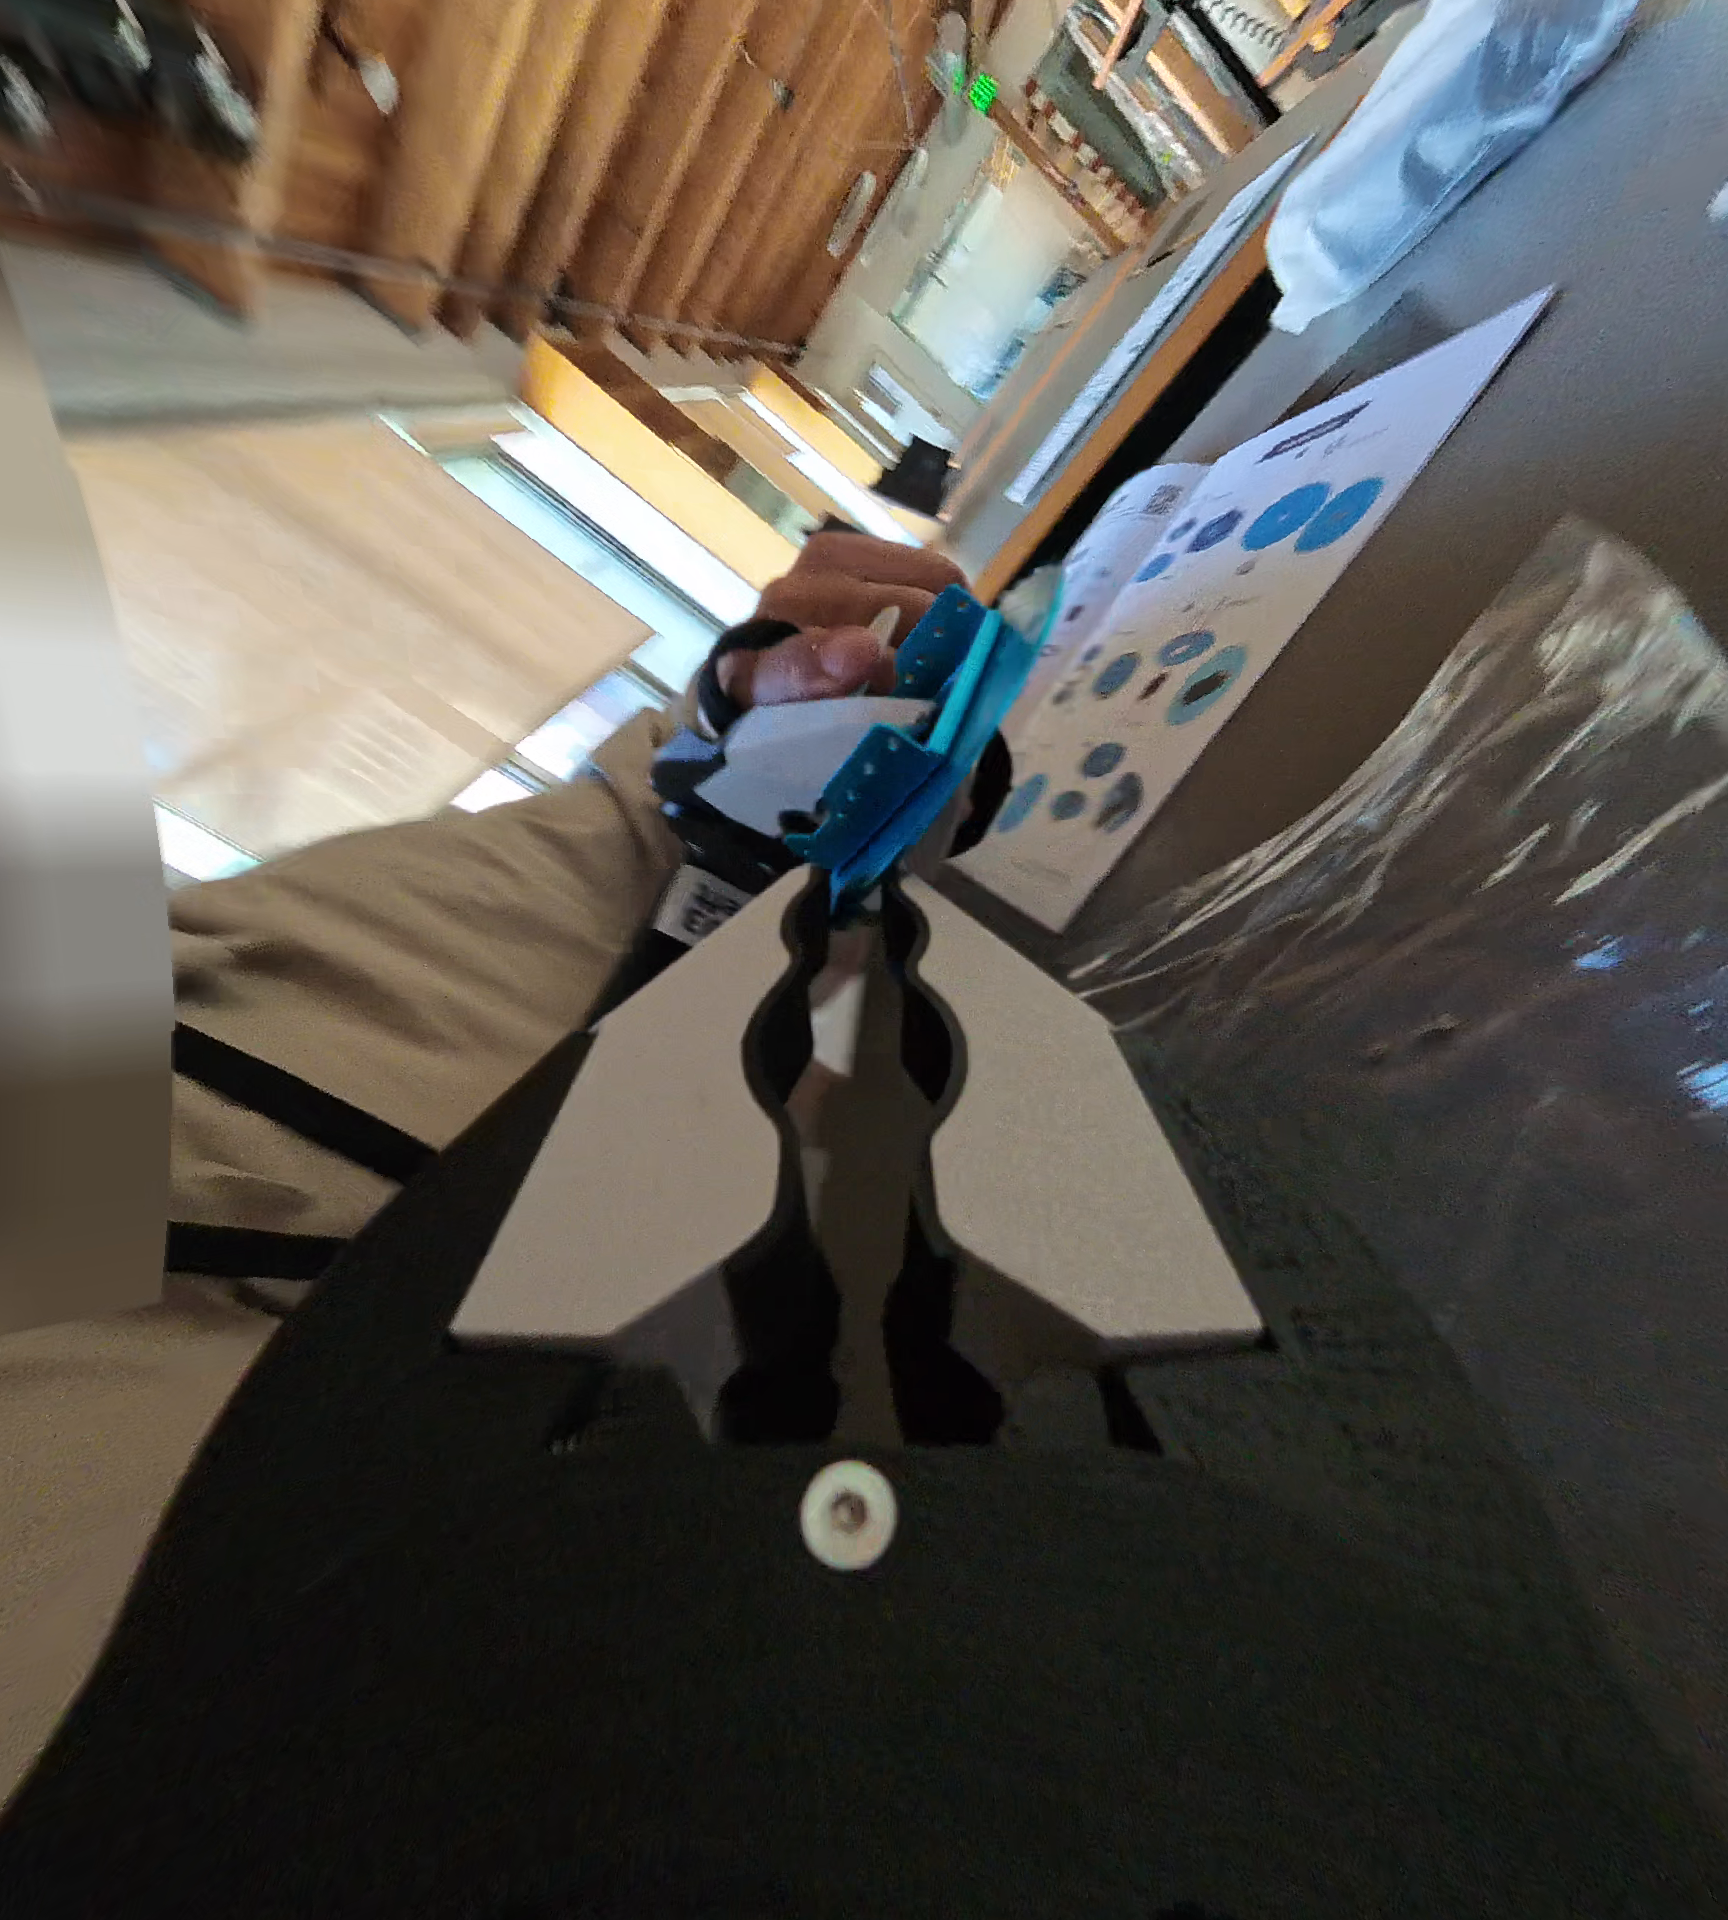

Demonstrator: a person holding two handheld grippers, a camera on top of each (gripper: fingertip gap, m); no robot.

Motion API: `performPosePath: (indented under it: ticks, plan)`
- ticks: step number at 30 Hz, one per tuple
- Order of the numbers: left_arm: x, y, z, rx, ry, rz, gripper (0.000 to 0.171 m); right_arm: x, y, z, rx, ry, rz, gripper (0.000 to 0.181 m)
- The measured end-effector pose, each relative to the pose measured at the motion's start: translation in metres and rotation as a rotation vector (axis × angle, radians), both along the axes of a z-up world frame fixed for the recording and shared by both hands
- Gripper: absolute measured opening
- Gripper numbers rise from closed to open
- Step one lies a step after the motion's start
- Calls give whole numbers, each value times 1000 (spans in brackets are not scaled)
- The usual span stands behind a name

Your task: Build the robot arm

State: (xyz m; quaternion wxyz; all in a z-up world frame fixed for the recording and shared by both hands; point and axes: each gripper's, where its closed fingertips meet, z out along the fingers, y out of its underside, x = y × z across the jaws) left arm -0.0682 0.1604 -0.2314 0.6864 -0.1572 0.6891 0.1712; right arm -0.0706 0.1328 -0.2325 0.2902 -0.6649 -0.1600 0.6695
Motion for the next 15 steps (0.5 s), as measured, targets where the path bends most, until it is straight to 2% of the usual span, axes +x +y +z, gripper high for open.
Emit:
performPosePath:
  ticks: [3, 5, 7, 10, 15]
  plan:
    - [0, -1, -6, 37, 28, -7, 1, 0, 0, -6, -250, 118, 45, 1]
    - [1, -1, -11, 31, 40, -14, 2, -1, 0, -14, -359, 155, 48, 0]
    - [1, -5, -20, -8, 77, -26, 14, -2, -4, -19, -429, 187, 85, 0]
    - [1, -13, -34, -31, 135, -53, 26, -3, -8, -29, -476, 148, 110, 0]
    - [2, -20, -40, -46, 161, -97, 23, -3, -10, -31, -471, 75, 141, 0]
